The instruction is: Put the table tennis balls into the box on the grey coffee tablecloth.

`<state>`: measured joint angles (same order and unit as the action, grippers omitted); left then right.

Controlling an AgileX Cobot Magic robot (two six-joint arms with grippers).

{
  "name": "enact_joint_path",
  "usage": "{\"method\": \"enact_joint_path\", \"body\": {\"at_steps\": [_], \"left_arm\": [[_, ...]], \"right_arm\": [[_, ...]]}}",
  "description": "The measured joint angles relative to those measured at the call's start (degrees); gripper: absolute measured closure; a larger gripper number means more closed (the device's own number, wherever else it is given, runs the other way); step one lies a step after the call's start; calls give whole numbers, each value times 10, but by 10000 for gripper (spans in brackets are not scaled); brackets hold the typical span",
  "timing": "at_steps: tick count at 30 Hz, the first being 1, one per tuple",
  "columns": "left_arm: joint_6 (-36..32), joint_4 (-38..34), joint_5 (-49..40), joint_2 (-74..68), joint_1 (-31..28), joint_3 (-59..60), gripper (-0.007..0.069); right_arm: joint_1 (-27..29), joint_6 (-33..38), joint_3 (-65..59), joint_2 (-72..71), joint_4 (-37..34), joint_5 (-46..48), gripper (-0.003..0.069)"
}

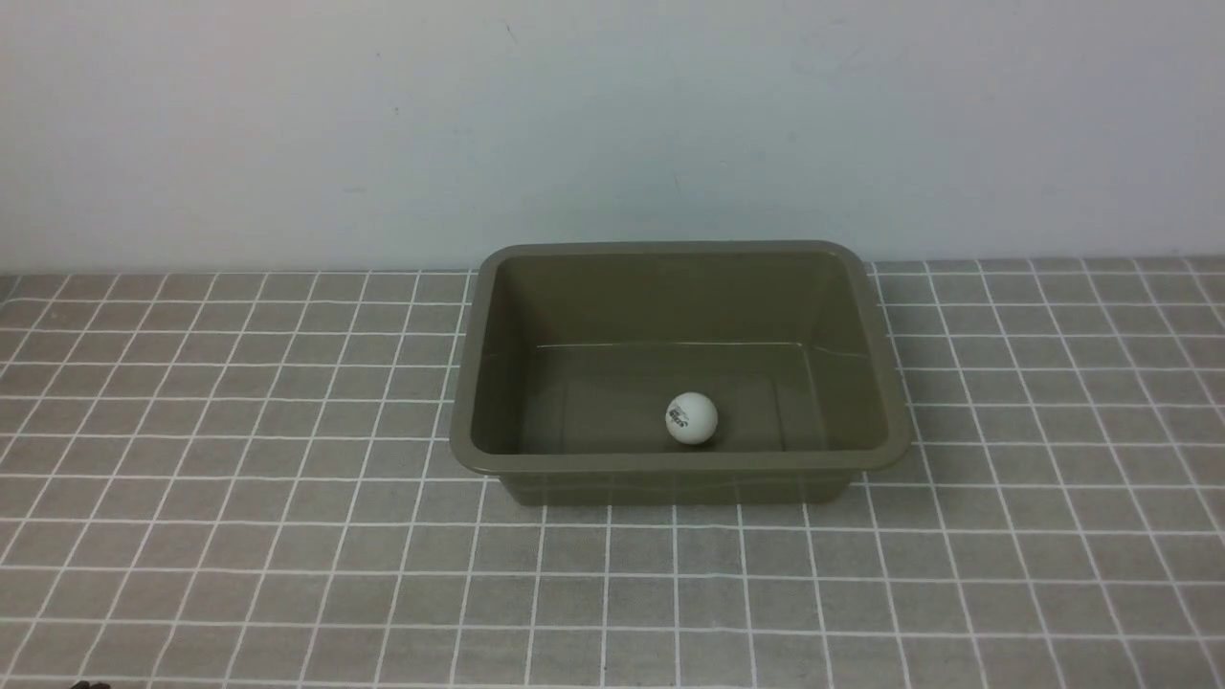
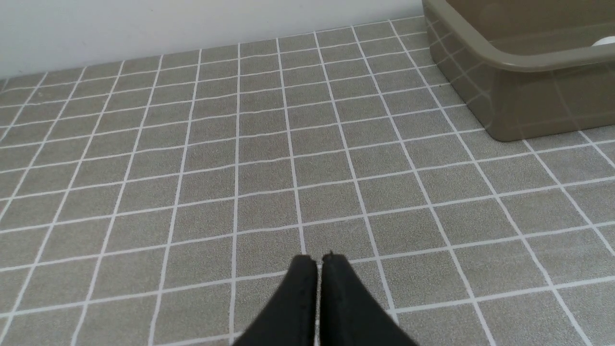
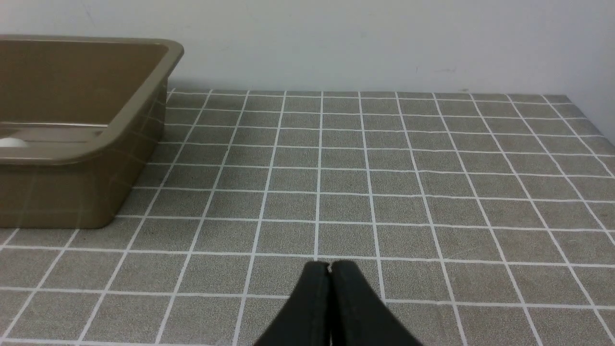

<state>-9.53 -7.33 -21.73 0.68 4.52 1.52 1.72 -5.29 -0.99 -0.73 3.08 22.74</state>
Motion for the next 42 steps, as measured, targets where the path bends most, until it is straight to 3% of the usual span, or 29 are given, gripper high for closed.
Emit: {"method": "enact_joint_path", "body": {"at_steps": [42], "left_arm": [[0, 0, 0, 0, 0, 0, 629]], "right_arm": [[0, -9, 0, 0, 0, 0, 669]]}}
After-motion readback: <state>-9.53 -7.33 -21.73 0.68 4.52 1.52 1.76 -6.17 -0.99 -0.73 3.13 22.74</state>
